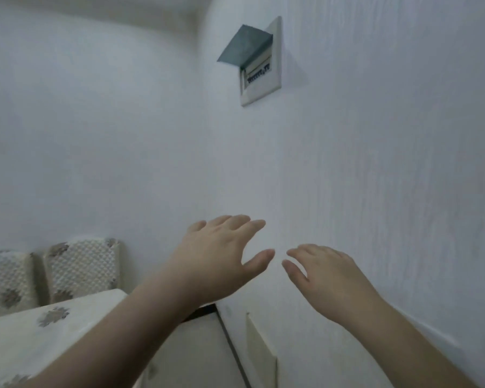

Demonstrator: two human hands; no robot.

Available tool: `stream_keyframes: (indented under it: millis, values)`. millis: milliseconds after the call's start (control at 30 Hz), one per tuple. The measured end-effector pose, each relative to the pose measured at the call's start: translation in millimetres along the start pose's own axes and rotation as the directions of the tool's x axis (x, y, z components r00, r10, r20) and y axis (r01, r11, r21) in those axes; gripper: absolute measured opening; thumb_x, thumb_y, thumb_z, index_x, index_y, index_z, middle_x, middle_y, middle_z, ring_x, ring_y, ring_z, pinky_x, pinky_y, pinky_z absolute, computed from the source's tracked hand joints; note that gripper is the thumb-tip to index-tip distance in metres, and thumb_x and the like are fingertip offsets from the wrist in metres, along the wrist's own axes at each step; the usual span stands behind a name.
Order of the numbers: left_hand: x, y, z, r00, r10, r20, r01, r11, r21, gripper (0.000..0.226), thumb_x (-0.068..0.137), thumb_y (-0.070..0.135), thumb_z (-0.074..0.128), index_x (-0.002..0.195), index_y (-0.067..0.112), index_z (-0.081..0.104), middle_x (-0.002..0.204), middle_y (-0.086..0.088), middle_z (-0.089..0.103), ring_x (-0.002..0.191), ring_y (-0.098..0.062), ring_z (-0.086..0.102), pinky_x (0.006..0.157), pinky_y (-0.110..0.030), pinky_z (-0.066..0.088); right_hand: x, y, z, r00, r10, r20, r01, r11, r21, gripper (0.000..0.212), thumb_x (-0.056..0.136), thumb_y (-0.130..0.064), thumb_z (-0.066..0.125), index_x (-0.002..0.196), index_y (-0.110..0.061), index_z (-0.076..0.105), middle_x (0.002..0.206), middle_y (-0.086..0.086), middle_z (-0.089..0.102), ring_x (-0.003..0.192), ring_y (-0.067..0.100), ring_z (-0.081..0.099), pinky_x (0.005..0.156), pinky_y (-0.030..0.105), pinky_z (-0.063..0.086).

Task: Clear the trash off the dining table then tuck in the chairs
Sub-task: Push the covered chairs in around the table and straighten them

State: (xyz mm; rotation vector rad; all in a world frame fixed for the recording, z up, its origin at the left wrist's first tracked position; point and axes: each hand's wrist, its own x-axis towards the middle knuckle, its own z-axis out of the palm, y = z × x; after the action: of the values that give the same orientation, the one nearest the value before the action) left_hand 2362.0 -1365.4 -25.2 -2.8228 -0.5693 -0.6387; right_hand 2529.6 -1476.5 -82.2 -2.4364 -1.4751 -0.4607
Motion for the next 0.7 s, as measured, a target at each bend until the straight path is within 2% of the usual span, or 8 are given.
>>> stream_keyframes:
  millis: [267, 400, 567, 700]
  values:
    - [50.7, -100.4, 23.0, 0.997, -0.079, -0.020, 0.080, 0.995, 0.062, 0.062, 0.093, 0.065, 0.021, 0.150, 0.044, 0.008, 0.156, 0.017, 0.023, 0.143, -0.007, 0.021, 0.114, -0.034, 0.019, 116.0, -29.7, 19.1, 0.995, -0.034, -0.089, 0.033, 0.999, -0.014, 0.054, 0.098, -0.057, 0.019, 0.142, -0.034, 0.039, 0.148, -0.011, 0.041, 0.134, 0.011, 0.038, 0.109, 0.034, 0.026]
    - [64.7, -169.5, 47.0, 0.985, -0.169, -0.035, 0.173, 0.974, 0.143, 0.071, 0.085, 0.072, 0.007, 0.149, 0.043, 0.014, 0.155, 0.017, 0.024, 0.142, -0.007, 0.022, 0.114, -0.034, 0.021, 171.0, -53.9, 34.8, 0.992, -0.071, -0.099, 0.069, 0.997, -0.026, 0.057, 0.097, -0.059, 0.017, 0.146, -0.035, 0.031, 0.156, -0.008, 0.028, 0.141, 0.012, 0.026, 0.115, 0.034, 0.016]
    - [93.3, -232.8, 67.0, 0.972, -0.231, -0.043, 0.235, 0.953, 0.193, 0.084, 0.073, 0.074, -0.007, 0.149, 0.042, 0.014, 0.156, 0.017, 0.023, 0.143, -0.007, 0.021, 0.116, -0.036, 0.020, 236.4, -76.0, 56.7, 0.985, -0.110, -0.132, 0.108, 0.994, -0.020, 0.058, 0.096, -0.059, 0.015, 0.147, -0.036, 0.029, 0.155, -0.009, 0.028, 0.142, 0.011, 0.025, 0.115, 0.034, 0.015]
    - [125.7, -265.7, 91.0, 0.963, -0.264, -0.050, 0.268, 0.944, 0.192, 0.084, 0.074, 0.074, -0.006, 0.149, 0.042, 0.016, 0.156, 0.015, 0.024, 0.144, -0.008, 0.021, 0.117, -0.037, 0.019, 286.6, -72.6, 80.0, 0.988, -0.119, -0.099, 0.117, 0.993, -0.019, 0.059, 0.095, -0.060, 0.014, 0.147, -0.036, 0.028, 0.155, -0.009, 0.028, 0.142, 0.011, 0.025, 0.115, 0.034, 0.016]
